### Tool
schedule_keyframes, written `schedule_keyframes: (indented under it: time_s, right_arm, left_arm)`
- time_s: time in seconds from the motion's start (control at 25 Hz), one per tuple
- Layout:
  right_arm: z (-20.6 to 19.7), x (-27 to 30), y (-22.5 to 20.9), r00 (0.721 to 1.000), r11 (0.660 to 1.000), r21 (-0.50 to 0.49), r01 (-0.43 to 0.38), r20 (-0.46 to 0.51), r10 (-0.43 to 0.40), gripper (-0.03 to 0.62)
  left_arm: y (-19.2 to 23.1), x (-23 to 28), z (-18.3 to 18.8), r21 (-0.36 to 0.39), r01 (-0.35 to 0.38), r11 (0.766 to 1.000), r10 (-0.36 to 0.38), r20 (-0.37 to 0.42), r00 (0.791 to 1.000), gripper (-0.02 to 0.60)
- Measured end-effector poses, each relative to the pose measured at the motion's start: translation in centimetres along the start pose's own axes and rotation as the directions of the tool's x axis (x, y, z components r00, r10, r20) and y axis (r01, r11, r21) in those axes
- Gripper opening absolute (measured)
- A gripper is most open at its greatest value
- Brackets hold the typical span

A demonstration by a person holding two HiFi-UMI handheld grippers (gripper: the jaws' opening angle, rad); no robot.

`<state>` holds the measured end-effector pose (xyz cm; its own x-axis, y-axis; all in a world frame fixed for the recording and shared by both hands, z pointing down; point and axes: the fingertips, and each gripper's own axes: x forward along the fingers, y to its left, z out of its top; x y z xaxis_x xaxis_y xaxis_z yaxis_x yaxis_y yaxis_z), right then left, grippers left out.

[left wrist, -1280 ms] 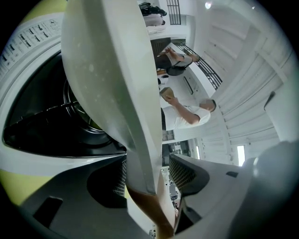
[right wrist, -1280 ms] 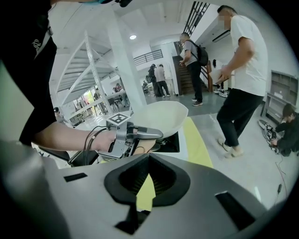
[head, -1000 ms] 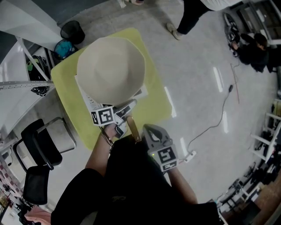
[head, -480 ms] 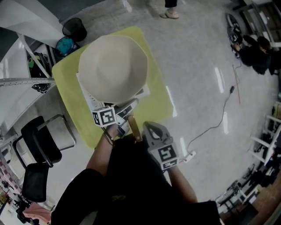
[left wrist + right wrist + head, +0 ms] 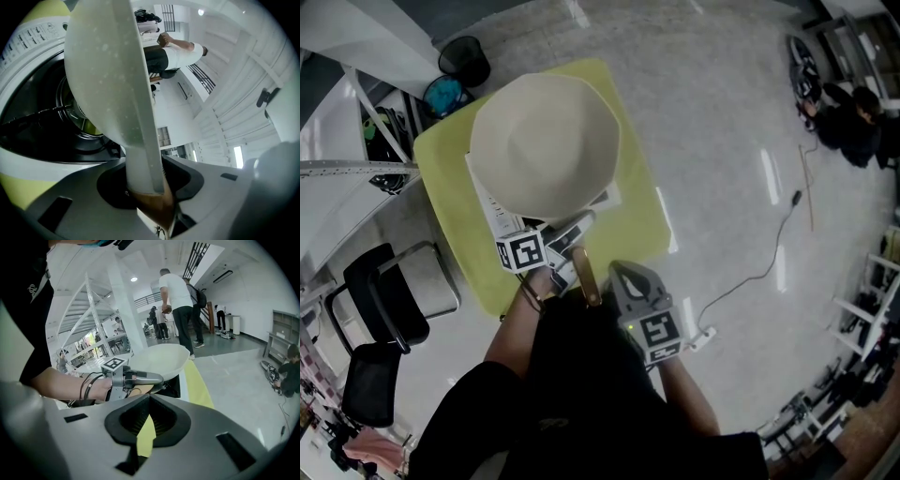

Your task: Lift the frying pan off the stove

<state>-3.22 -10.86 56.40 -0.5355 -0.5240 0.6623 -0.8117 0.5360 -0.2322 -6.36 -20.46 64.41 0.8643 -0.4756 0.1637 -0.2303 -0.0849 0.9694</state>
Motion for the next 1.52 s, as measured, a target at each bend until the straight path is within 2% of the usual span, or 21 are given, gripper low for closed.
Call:
schedule_keyframes:
  time_s: [0.28, 0.56, 0.76, 1.0, 1.08, 1.28, 1.4, 1.52]
  right_arm:
    - [0.1, -0.1, -0.5, 1.000, 1.000, -0.005, 0.007, 0.002, -0.007, 0.014]
    - [0.4, -0.3, -0.3, 1.000, 1.000, -0.020, -0.002, 0.000, 0.002, 0.014]
    - [0.7, -0.6, -0.3, 1.000, 1.000, -0.028, -0.007, 0.000, 0.007, 0.014]
    - [0.9, -1.3, -0.4, 0.999, 1.000, -0.027, -0.009, 0.035, 0.010, 0.014]
    - [1.2, -1.8, -0.5, 0.999, 0.999, -0.031, -0.018, 0.050, 0.020, 0.015]
    - [2.2, -4.1, 0.4, 0.994, 0.995, -0.092, -0.047, 0.095, 0.056, 0.015]
    - [2.7, -6.4, -0.3, 0.989, 0.992, -0.113, -0.056, 0.131, 0.071, 0.014]
    - [3.0, -8.4, -0.4, 0.984, 0.991, -0.124, -0.055, 0.160, 0.075, 0.014]
  left_arm:
    - [-0.7, -0.1, 0.4, -0.029, 0.039, 0.999, -0.038, 0.024, 0.999, 0.193]
    - [-1.0, -0.5, -0.1, -0.015, 0.023, 1.000, -0.023, 0.023, 0.999, 0.195]
    - [-2.2, -0.9, 0.0, -0.016, 0.042, 0.999, -0.042, 0.039, 0.998, 0.199]
    - [-3.6, -1.2, -0.4, -0.001, 0.042, 0.999, -0.042, 0.032, 0.999, 0.201]
    - [-4.6, -1.0, -0.6, 0.016, 0.052, 0.999, -0.052, 0.032, 0.998, 0.201]
    - [-8.1, -2.1, -1.0, -0.014, 0.081, 0.997, -0.079, 0.090, 0.993, 0.202]
    - [-11.0, -1.8, -1.0, 0.052, 0.079, 0.996, -0.084, 0.106, 0.991, 0.202]
    - [-13.9, -1.9, -1.4, 0.076, 0.091, 0.993, -0.099, 0.110, 0.989, 0.202]
